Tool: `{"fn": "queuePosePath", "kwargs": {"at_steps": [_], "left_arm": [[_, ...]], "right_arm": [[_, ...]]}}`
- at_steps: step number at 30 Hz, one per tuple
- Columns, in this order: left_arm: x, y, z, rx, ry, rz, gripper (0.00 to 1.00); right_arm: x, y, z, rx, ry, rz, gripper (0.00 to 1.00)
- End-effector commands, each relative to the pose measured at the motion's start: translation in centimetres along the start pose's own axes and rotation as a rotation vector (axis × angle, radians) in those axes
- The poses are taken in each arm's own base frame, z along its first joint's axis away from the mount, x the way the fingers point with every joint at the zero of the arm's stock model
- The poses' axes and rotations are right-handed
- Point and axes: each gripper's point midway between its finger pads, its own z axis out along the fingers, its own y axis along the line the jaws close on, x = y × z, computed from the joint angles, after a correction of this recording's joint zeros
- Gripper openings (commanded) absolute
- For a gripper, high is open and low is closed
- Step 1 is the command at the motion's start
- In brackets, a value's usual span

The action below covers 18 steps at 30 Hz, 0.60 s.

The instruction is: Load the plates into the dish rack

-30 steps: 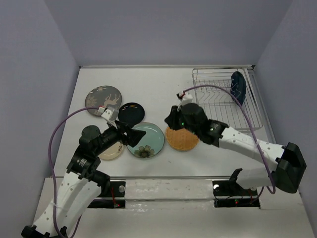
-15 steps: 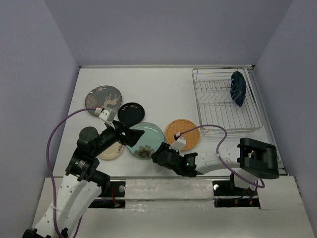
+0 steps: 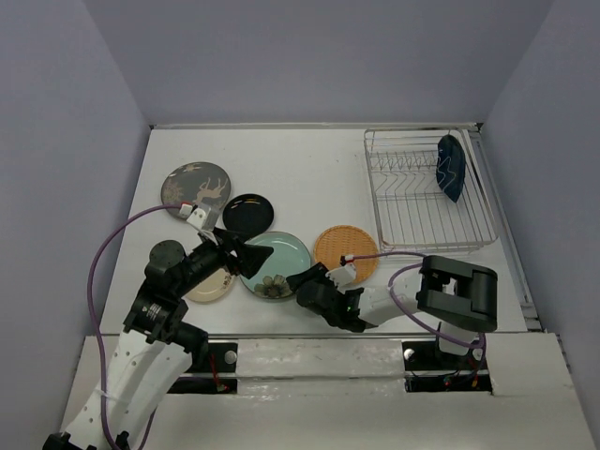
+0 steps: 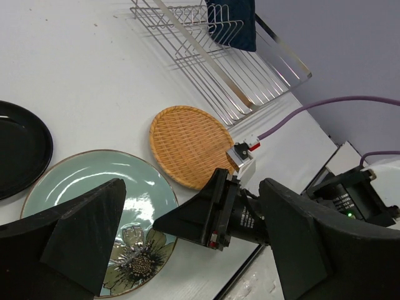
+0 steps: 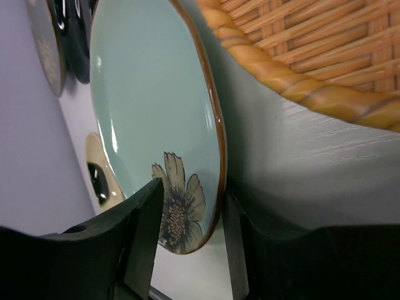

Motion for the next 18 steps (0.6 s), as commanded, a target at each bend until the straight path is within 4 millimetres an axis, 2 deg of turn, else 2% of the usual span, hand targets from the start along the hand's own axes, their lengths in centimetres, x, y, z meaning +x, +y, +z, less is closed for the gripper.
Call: {"fn": "queuePosePath", "kwargs": {"at_steps": [1,4,7,8,11,13,14,15,16,17,18], "left_arm": [[-1.3,-1.0,-0.1,0.043,-0.038,0.022,0.99],[-1.2,-1.0,0.0,0.043,-0.034,0.019,0.99],[-1.2,-1.0,-0.1,0.044,-0.036,0.020,0.99],[-1.3,-1.0,-0.1,0.043,-0.037,0.020,0.99],[-1.2,-1.0,-0.1,0.043,-0.034,0.019,0.99],[-1.2,-1.0,0.0,0.045,-0.035,0.019,0.99],[-1.1,-1.0,0.0,0.046,-0.033,0.019,0.99],[-1.1,-1.0,0.0,0.047,-0.032,0.019,0.99],[-1.2,-1.1,-0.1,0.048,-0.035,0.020,0.99],[-1.2,-1.1,-0.1,0.050,-0.034,0.020,0.99],[-1.2,-1.2,-0.1,0.050,-0.035,0.021,0.99]], "right_arm": [[-0.6,-2.6,1.4,0.020,-0.044,0.100,0.46],[-0.4,-2.5,1.8,-0.002,-0.046,0.132,0.42],[-0.3,-3.0,2.1,-0.004,-0.051,0.142,0.33],[-0.4,-3.0,2.0,-0.008,-0.051,0.146,0.23],[-0.9,-2.1,1.6,-0.018,-0.068,0.101,0.08],[-1.2,-1.5,1.3,-0.016,-0.076,0.063,0.07],[-1.7,-2.2,1.1,0.018,-0.092,-0.002,0.07],[-1.9,-1.9,0.9,0.026,-0.097,-0.030,0.07],[-1.9,0.2,0.0,-0.006,-0.099,-0.039,0.07],[-2.8,-0.1,-0.3,0.022,-0.134,-0.133,0.07],[-3.0,0.6,-0.9,0.016,-0.139,-0.178,0.07]]}}
